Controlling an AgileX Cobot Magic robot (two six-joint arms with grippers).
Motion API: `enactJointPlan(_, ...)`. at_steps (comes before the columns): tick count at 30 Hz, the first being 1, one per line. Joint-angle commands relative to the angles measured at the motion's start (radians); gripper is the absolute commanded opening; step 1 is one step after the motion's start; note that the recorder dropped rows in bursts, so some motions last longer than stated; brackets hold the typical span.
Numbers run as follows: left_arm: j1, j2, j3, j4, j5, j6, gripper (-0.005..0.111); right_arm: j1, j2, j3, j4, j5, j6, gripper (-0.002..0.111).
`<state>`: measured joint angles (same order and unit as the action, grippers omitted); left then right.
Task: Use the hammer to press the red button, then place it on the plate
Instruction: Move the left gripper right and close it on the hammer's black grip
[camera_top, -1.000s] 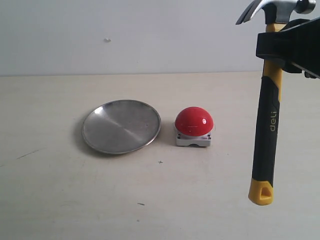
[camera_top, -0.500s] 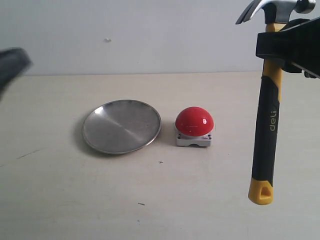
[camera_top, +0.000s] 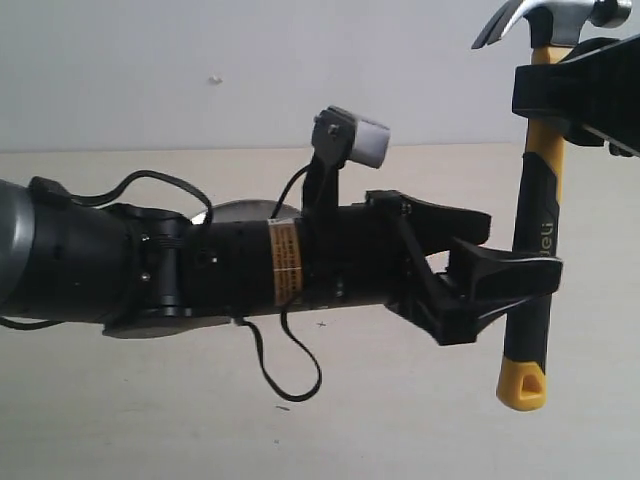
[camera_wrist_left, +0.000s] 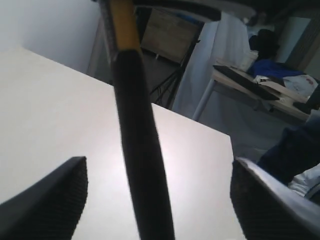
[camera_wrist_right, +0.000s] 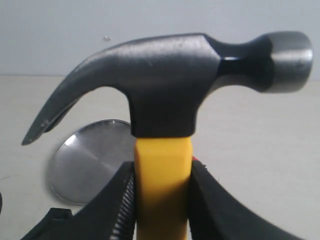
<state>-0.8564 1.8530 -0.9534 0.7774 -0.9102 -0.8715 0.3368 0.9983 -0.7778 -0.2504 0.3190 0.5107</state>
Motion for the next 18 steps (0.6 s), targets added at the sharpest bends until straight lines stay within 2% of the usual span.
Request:
enactJointPlan(1,-0.045,0.043,-0.076,-0.054,0.075,0.004,0.076,0.0,-0.016,-0.007,0.009,-0.058,-0.001,0.0)
enactJointPlan(13,-0.051,0.12,-0.158,-0.054,0.115,0.004,0.075,0.0,-0.016,-0.007,0.009,-0.062,-0.001,0.0)
enactJointPlan(15,-0.051,0.131,-0.166,-0.048,0.118,0.001,0.072,0.0,-0.016,-0.007,0.009,-0.062,-0.001,0.0)
enactJointPlan(18,-0.051,0.131,-0.166,-0.046,0.118,-0.004,0.06,0.0,-0.016,-0.007,0.009,-0.06,-0.001,0.0)
